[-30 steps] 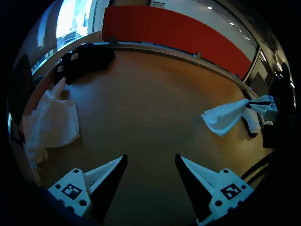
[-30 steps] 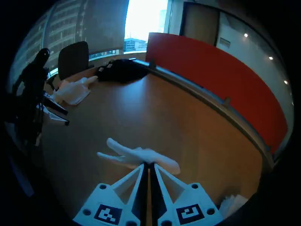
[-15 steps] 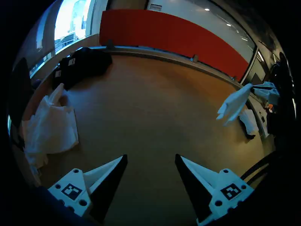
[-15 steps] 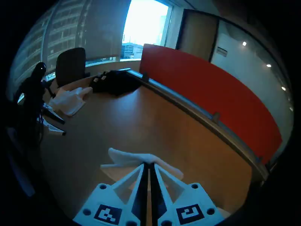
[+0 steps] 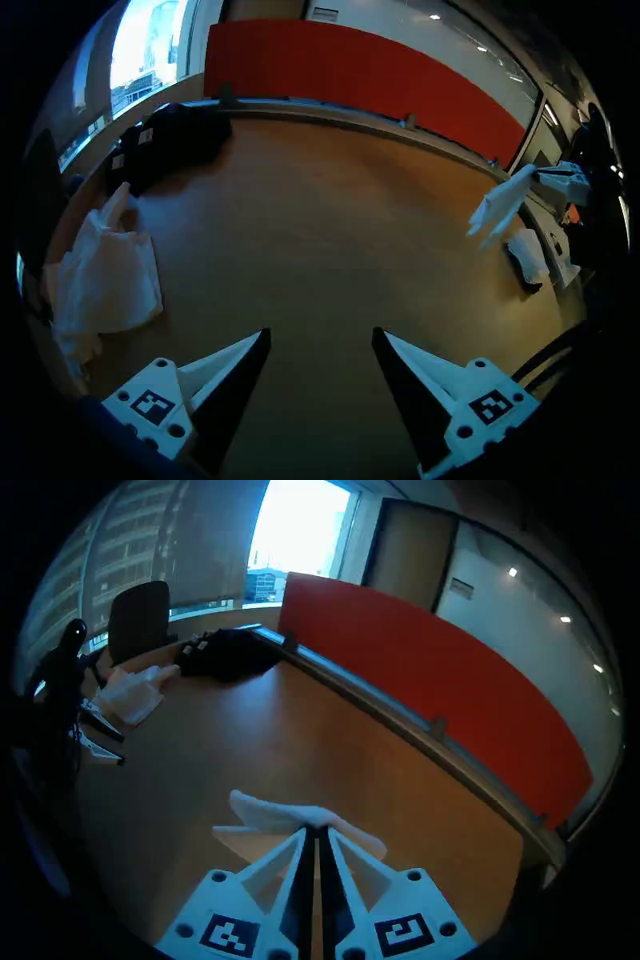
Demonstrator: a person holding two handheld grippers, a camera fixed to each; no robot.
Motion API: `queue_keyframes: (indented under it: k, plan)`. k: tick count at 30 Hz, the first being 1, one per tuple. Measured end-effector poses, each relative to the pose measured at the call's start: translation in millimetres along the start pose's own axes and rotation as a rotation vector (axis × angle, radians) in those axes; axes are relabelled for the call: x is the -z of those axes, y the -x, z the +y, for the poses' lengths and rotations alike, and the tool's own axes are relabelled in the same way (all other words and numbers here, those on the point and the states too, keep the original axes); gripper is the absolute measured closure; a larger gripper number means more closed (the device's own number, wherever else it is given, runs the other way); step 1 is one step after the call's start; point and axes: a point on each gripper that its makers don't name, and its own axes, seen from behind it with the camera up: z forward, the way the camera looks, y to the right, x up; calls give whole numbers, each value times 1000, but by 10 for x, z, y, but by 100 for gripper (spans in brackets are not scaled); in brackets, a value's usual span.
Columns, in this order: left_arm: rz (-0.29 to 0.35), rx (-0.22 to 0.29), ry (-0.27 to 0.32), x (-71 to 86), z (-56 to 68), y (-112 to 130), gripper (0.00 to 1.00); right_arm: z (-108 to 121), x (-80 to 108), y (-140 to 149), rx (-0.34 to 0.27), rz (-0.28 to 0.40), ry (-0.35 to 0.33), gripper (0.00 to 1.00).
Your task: Fold towel
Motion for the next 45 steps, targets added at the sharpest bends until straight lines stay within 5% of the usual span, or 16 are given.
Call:
queue_keyframes:
  k: [45]
  plan:
    - [-28, -18, -26, -58, 98, -35, 6, 2030, 704, 1051, -92, -165, 188, 95]
